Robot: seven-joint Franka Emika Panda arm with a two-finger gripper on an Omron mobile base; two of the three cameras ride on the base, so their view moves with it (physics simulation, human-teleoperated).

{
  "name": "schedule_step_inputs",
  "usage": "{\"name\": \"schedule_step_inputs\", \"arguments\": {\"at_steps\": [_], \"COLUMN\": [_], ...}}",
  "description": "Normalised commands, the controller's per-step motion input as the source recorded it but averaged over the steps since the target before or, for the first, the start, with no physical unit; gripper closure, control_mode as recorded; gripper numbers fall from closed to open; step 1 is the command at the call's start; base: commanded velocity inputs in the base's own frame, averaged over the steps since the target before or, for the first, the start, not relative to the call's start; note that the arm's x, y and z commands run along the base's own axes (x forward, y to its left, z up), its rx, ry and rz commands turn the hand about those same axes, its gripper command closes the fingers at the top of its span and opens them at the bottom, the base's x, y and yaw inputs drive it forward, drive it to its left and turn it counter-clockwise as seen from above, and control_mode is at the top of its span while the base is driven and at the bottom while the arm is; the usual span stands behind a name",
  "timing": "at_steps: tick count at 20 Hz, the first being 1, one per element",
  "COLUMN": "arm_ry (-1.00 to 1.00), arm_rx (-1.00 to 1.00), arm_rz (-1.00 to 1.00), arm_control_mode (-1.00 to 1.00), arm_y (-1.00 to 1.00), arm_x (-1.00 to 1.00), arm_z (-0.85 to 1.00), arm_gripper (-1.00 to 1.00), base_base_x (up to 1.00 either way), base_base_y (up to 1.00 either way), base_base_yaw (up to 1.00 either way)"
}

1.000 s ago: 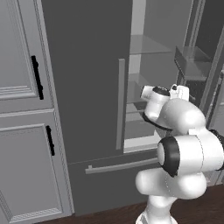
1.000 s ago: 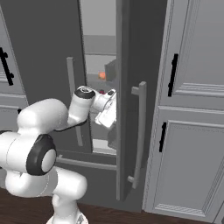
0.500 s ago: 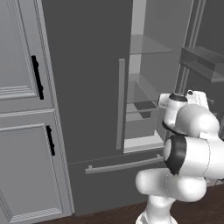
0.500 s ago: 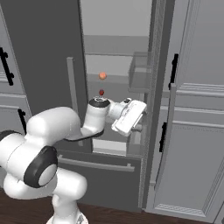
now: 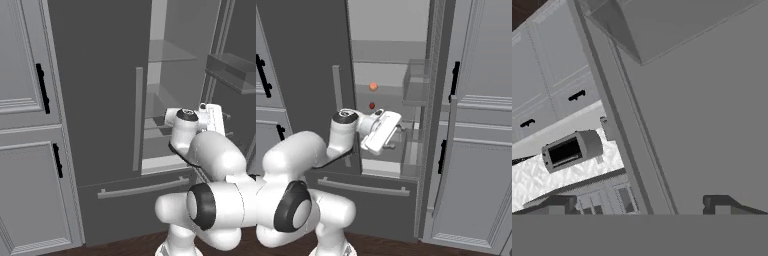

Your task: Take the strawberry from the fridge and place it on top of the pancake, located on the dining counter.

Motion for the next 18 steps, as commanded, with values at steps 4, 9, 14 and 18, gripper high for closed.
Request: {"name": "schedule_step_inputs", "arguments": {"at_steps": [4, 9, 14, 18], "arm_ry": [-0.05, -0.35, -0.29, -0.40], "arm_rx": [0.15, 0.43, 0.47, 0.42], "arm_rz": [0.00, -0.09, -0.17, -0.38], "arm_control_mode": [-1.00, -1.00, -1.00, -1.00], "arm_y": [1.00, 0.98, 1.00, 0.80], "arm_x": [0.07, 0.06, 0.55, 0.65], "arm_z": [0.04, -0.04, -0.17, -0.38], "arm_gripper": [-1.00, -1.00, -1.00, -1.00], "base_base_x": [0.00, 0.00, 0.00, 0.00], "base_base_y": [0.00, 0.00, 0.00, 0.00], "base_base_yaw": [0.00, 0.00, 0.00, 0.00]}}
